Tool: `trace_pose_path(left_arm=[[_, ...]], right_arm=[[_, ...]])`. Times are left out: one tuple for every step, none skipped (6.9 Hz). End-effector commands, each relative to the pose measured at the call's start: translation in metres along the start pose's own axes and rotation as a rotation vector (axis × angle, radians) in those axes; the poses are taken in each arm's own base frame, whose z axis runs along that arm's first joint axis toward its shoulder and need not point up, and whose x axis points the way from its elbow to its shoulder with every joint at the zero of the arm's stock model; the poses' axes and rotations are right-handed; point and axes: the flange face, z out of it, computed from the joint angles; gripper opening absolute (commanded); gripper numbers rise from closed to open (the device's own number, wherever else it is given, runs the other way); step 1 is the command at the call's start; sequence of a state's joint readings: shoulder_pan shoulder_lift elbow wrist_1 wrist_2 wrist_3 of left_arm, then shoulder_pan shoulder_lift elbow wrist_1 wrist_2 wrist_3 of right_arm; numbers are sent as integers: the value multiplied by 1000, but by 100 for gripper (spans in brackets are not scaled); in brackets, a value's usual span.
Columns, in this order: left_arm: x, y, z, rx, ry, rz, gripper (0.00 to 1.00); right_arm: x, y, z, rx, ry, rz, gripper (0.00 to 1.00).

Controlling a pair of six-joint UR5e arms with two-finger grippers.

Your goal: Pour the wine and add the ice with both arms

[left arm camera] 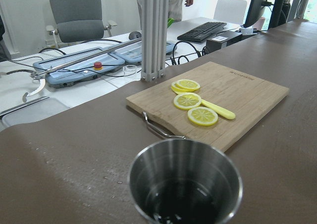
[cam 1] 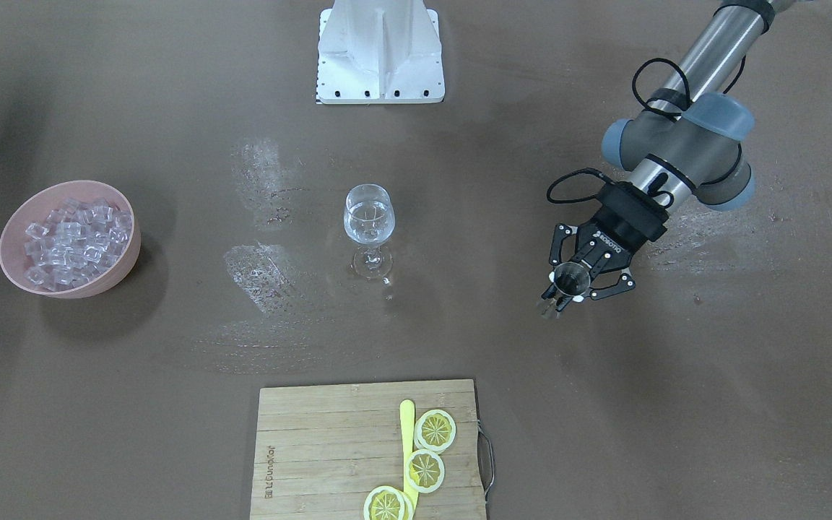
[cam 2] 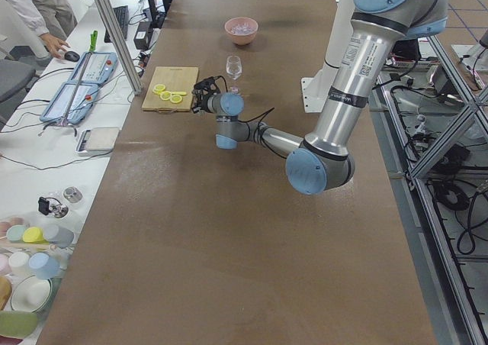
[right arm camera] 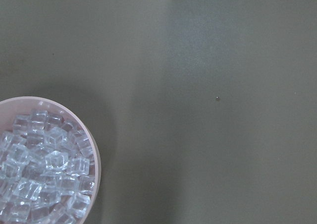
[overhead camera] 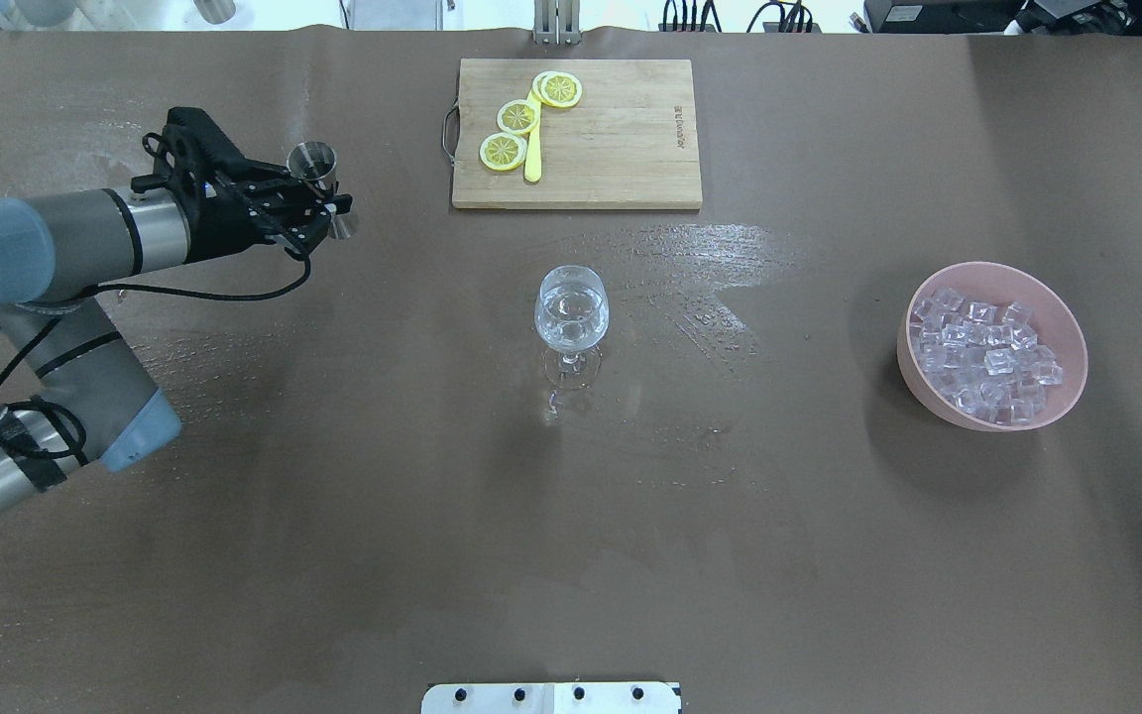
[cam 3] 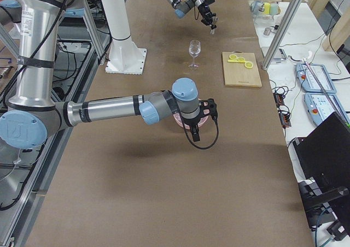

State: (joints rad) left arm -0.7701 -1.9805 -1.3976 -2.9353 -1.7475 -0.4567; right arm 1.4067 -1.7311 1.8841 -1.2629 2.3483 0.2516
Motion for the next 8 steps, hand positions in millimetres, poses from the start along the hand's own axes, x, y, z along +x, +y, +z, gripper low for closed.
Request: trace_pose_path(left_arm=[[45, -47, 29, -20, 61, 23, 0], [61, -53, 37, -8, 75, 28, 0], [69, -53, 39, 3, 76, 35, 0], [72, -55, 41, 4, 83, 49, 0], [85, -51, 44, 10, 102, 197, 0], [98, -54, 45, 42, 77, 236, 0], [120, -47, 50, 57, 60, 247, 0], [142, -61, 41, 112, 39, 261, 0]], right_arm=[[1, 0, 0, 0, 5, 14, 99], [1, 2, 0, -2, 3, 74, 99], [0, 1, 0, 0, 3, 104, 99], [-1, -1, -1, 3, 4, 107, 99], [-7, -5, -6, 14, -2, 117, 99], [-8, -5, -7, 16, -2, 119, 99], [-7, -4, -6, 14, -4, 151, 99], [-8, -5, -7, 15, -6, 177, 99]])
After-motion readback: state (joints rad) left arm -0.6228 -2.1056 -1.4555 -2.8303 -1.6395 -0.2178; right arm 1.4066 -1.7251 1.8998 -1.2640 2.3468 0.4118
